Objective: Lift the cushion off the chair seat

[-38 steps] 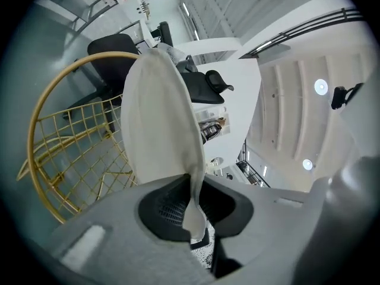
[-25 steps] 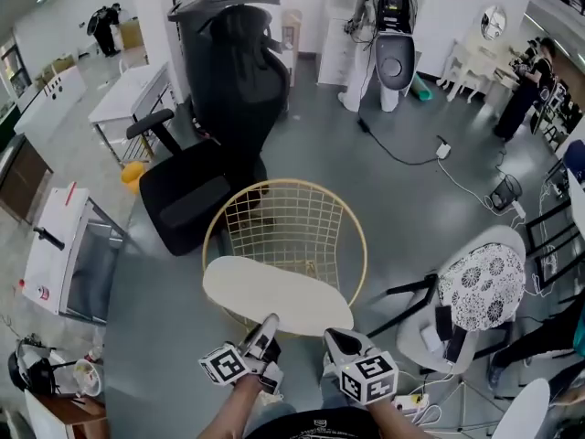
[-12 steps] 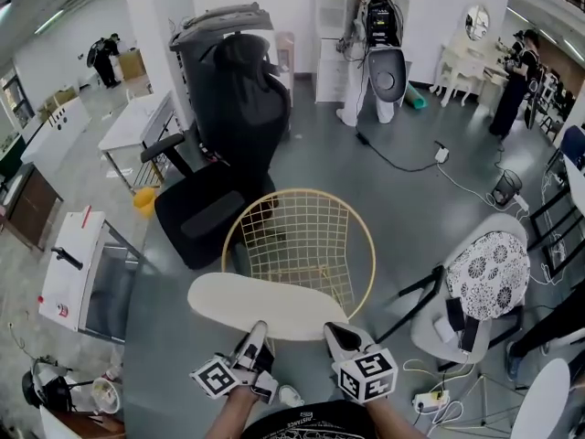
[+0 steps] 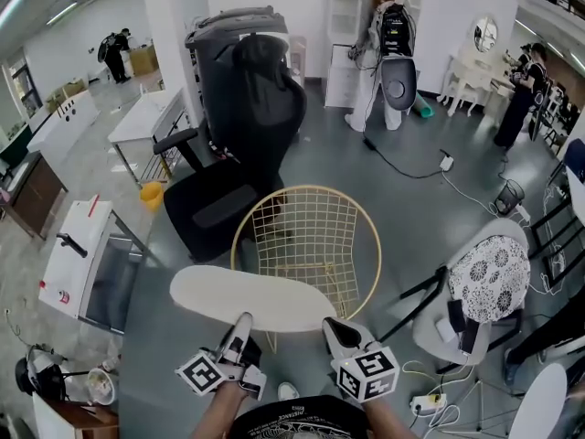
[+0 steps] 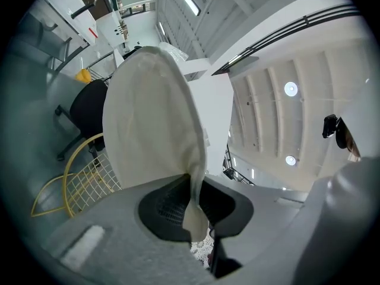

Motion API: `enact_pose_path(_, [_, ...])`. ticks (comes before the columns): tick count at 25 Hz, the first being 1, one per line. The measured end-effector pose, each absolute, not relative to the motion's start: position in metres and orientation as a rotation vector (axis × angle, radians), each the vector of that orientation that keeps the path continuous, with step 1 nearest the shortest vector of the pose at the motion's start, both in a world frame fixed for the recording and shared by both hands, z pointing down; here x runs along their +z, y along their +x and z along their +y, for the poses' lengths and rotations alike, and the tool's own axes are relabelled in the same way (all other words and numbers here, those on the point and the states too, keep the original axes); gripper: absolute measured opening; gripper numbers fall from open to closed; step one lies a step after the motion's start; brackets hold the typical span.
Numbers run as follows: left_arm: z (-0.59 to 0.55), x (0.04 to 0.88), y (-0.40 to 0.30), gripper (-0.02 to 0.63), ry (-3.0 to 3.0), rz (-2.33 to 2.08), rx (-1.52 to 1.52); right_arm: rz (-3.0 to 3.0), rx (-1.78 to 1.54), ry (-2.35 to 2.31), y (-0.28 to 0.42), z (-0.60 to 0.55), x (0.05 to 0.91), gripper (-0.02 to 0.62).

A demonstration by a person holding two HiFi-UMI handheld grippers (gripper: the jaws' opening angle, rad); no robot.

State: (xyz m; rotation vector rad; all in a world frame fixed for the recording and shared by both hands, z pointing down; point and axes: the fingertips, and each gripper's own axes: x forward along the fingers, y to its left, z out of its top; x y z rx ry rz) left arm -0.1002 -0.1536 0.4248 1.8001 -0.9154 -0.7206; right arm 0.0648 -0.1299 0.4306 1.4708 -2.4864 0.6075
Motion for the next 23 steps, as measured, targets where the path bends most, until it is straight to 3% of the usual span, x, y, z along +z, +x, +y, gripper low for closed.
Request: enact_pose_path(23, [-0.154,0.414,-0.079,0.034,1.764,-0.837,-0.778,-2.545,0.451,1.413,0.056,-0.12,0.408,-0.003])
